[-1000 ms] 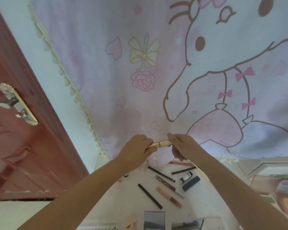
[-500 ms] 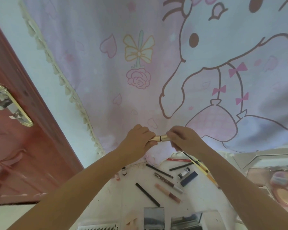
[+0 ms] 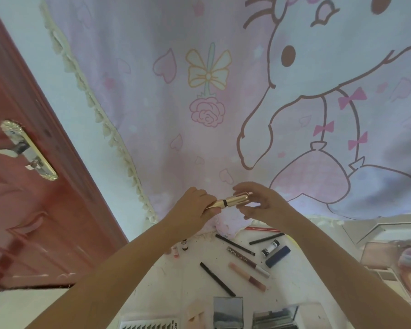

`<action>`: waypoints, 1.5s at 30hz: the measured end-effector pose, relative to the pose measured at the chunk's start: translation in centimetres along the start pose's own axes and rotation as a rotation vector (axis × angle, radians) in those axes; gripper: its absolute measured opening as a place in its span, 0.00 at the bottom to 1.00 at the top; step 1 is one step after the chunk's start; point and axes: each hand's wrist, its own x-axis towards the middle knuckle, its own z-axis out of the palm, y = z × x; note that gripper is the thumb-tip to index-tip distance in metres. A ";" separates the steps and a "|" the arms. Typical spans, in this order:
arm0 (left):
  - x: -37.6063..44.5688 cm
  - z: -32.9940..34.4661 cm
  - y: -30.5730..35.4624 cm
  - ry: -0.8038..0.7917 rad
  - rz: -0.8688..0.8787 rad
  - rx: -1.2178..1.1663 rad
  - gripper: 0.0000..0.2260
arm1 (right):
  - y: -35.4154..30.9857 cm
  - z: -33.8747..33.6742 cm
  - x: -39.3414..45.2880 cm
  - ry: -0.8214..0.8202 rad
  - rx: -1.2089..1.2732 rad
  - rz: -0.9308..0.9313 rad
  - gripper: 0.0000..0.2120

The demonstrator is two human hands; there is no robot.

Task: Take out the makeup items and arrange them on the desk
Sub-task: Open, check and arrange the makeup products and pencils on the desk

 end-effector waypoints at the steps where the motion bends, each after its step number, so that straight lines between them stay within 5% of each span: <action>1: -0.1 0.0 0.0 0.004 -0.005 -0.009 0.14 | 0.0 0.2 0.2 -0.018 0.022 0.034 0.17; 5: -0.6 -0.3 0.2 -0.003 -0.032 -0.052 0.14 | -0.2 0.7 0.6 0.020 -0.160 0.090 0.05; 10: -0.6 -0.5 -0.3 -0.016 -0.048 -0.080 0.15 | 0.3 0.7 0.4 0.038 0.003 -0.007 0.17; 14: -0.9 -0.3 -0.3 -0.040 -0.067 -0.150 0.13 | 0.2 1.3 0.4 -0.010 0.068 0.140 0.06; 18: -1.0 -0.5 -0.1 -0.075 -0.073 -0.140 0.13 | -0.1 1.4 0.4 0.018 -0.106 0.138 0.10; 29: -3.1 0.1 -1.6 -0.016 -0.317 -0.428 0.08 | 0.4 0.5 0.1 0.033 0.092 0.124 0.11; 37: -6.1 3.7 -2.9 -0.099 -0.417 -0.667 0.08 | 1.7 4.1 1.5 -0.342 -0.561 0.167 0.04; 39: -6.8 5.0 -3.3 -0.130 -0.453 -0.713 0.09 | 2.3 5.3 1.8 -0.429 -0.628 0.172 0.10; 45: -9.5 9.2 -5.6 -0.211 -0.600 -0.523 0.17 | 4.2 9.1 3.5 -0.515 -0.886 0.220 0.12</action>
